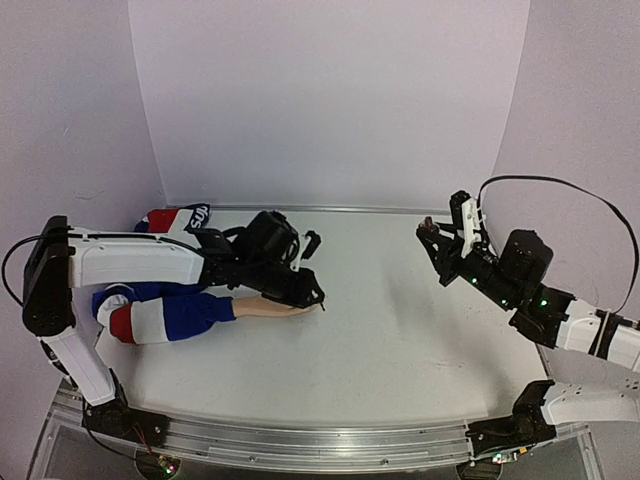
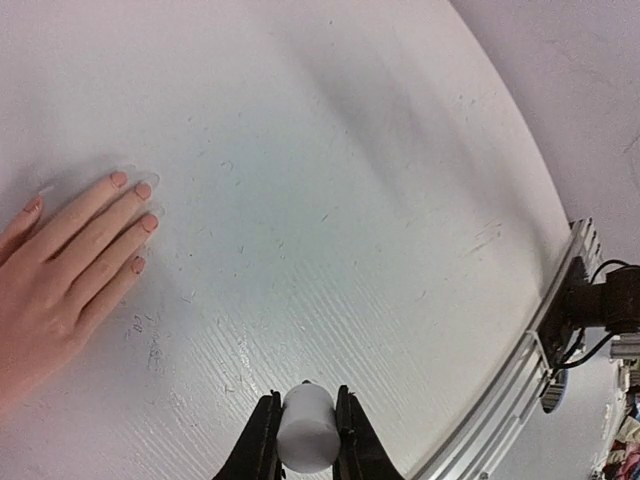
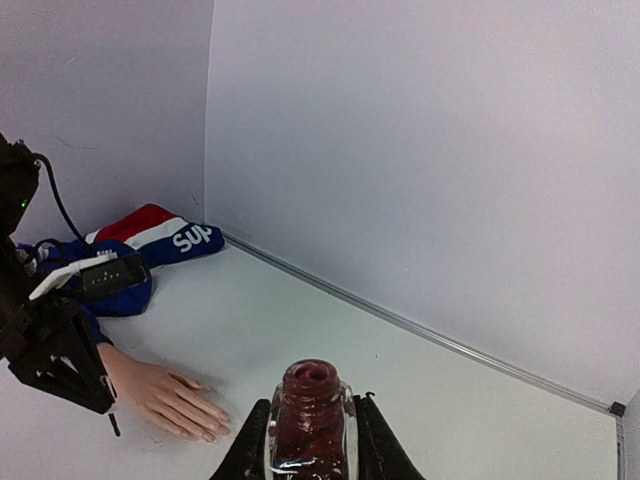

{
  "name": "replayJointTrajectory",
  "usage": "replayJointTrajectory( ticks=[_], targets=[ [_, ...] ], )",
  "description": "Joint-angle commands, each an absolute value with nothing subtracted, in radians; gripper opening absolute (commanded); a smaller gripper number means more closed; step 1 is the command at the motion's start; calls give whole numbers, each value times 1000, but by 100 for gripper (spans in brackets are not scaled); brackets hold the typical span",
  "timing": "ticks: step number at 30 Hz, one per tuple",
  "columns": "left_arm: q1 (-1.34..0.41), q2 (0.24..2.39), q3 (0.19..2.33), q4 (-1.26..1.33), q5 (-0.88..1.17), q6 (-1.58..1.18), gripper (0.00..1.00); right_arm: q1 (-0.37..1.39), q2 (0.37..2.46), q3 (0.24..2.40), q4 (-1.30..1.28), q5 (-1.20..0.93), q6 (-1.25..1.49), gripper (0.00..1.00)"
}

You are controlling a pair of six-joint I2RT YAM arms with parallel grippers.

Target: Paint the nails

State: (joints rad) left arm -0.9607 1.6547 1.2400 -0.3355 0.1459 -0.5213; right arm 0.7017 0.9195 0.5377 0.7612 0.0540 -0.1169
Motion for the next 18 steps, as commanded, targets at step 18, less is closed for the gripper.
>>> replayJointTrajectory(
  ticks=[18],
  targets=[
    [-976, 1935, 1430, -348, -197, -507, 0, 698, 911, 499, 790, 84, -142, 0]
  ],
)
